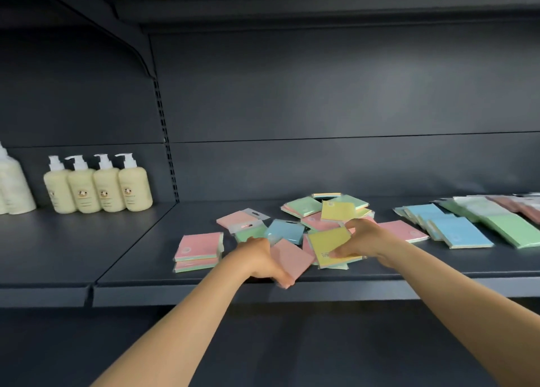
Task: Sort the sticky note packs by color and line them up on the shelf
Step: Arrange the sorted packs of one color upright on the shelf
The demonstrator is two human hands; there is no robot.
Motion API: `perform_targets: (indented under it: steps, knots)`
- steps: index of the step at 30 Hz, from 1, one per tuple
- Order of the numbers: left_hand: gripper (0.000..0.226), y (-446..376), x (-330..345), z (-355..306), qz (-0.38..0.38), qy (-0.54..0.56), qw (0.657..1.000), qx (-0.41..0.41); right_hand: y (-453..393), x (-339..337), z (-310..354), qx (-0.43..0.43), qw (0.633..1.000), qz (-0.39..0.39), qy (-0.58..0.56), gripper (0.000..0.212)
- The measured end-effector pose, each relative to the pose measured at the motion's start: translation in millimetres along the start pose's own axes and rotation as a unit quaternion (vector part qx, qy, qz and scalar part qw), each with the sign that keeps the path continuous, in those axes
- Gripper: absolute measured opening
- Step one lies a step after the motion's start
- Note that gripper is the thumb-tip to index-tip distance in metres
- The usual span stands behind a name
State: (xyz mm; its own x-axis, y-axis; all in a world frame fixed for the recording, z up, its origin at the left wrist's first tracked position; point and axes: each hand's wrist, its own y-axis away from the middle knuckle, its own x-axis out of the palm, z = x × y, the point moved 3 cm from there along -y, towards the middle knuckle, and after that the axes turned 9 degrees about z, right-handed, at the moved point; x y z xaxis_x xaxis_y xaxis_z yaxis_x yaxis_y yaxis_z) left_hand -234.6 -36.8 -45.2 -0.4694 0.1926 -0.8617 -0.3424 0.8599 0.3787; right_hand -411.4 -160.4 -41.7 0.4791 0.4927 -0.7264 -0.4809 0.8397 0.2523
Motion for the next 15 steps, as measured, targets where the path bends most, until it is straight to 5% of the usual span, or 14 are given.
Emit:
perform_targets:
  steps: [3,9,15]
  knots:
    - [0.081,-1.7,0.0,1.1,-0.009,0.015,1.000,0.006,-8.2,-3.3,-8.4,0.010,0.997,0.006,-0.073,0.075]
    - [0.076,-6.3,8.6,-3.7,-0.023,0.185,0.980,0.067,-15.4,-10.4,-18.4,0.003,0.982,0.043,-0.182,0.018]
    - [0.083,-23.4,13.7,9.7,-0.073,0.493,0.865,0.058,-15.9,-17.6,-23.4,-0.016,0.961,0.068,-0.266,0.016]
